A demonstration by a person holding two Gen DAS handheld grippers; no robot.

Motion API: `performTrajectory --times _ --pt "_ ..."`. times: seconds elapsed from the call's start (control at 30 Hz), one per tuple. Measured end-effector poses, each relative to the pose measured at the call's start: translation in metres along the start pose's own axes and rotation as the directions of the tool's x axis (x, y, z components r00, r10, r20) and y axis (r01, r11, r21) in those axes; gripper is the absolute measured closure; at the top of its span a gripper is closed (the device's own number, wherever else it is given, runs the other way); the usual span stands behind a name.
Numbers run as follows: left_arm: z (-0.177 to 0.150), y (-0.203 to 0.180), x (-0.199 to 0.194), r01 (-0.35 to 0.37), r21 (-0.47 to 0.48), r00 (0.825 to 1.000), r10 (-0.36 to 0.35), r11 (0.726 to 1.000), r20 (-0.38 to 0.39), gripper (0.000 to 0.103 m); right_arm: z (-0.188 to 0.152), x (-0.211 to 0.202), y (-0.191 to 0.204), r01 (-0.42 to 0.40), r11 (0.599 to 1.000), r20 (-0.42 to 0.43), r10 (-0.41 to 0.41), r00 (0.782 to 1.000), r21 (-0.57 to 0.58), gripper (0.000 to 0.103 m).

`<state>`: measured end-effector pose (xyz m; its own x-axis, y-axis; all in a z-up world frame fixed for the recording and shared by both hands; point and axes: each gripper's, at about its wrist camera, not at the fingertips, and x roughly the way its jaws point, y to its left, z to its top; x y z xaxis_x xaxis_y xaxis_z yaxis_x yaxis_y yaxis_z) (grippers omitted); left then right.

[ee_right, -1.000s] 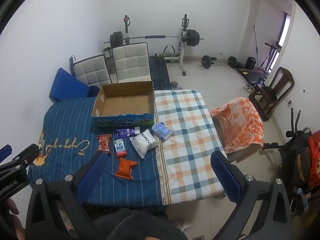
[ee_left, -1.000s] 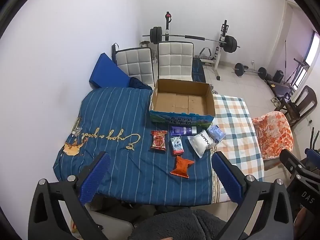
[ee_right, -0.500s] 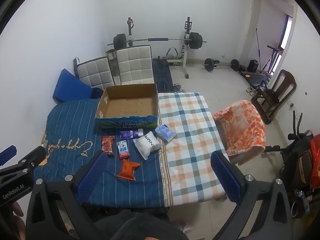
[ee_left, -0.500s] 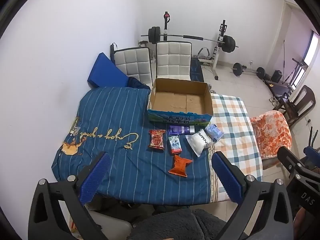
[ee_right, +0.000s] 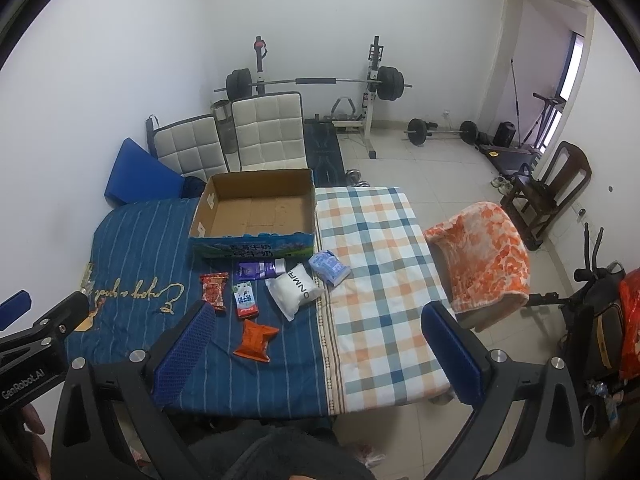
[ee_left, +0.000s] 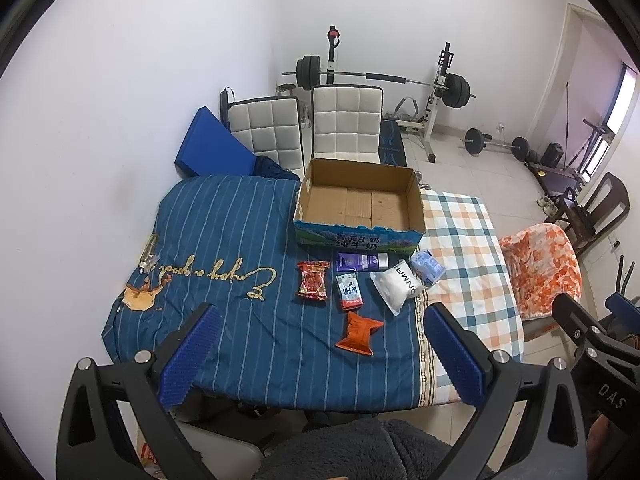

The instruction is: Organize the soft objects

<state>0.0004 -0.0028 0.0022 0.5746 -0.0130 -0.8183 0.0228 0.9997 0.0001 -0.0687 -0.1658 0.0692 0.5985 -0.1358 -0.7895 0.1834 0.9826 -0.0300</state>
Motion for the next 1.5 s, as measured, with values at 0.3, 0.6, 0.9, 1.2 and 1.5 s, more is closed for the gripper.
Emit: performTrajectory --times 0.3,0.6,0.9,1.2,1.5 --pt "-0.0006 -0.0016 -0.0058 0.004 0.000 1.000 -0.004 1.000 0.003 0.000 -0.0008 0.0015 -0.0049 -0.006 1.000 -0.005 0.006 1.000 0.011 0.000" --pt "-0.0012 -0.0028 -0.0069 0.005 -0.002 1.000 -0.005 1.000 0.004 0.000 0.0001 0.0023 -0.0038 -0.007 1.000 -0.007 0.008 1.000 0.013 0.000" --pt "-0.0011 -0.0007 -0.0055 0.007 -0.003 1.000 -0.007 1.000 0.002 0.000 0.0006 0.0031 -0.0030 -0.008 1.000 -0.009 0.008 1.000 0.012 0.000" --pt "-0.0012 -0.0006 -0.0049 0.010 -0.003 1.000 -0.010 1.000 0.004 0.000 0.0018 0.0038 -0.0025 -0.008 1.000 -0.010 0.008 1.000 0.010 0.000" --pt "0.0011 -0.0025 -0.0061 0.015 -0.006 1.000 -0.015 1.000 -0.006 0.000 0.0010 0.0039 -0.0027 -0.009 1.000 -0.009 0.009 1.000 0.011 0.000"
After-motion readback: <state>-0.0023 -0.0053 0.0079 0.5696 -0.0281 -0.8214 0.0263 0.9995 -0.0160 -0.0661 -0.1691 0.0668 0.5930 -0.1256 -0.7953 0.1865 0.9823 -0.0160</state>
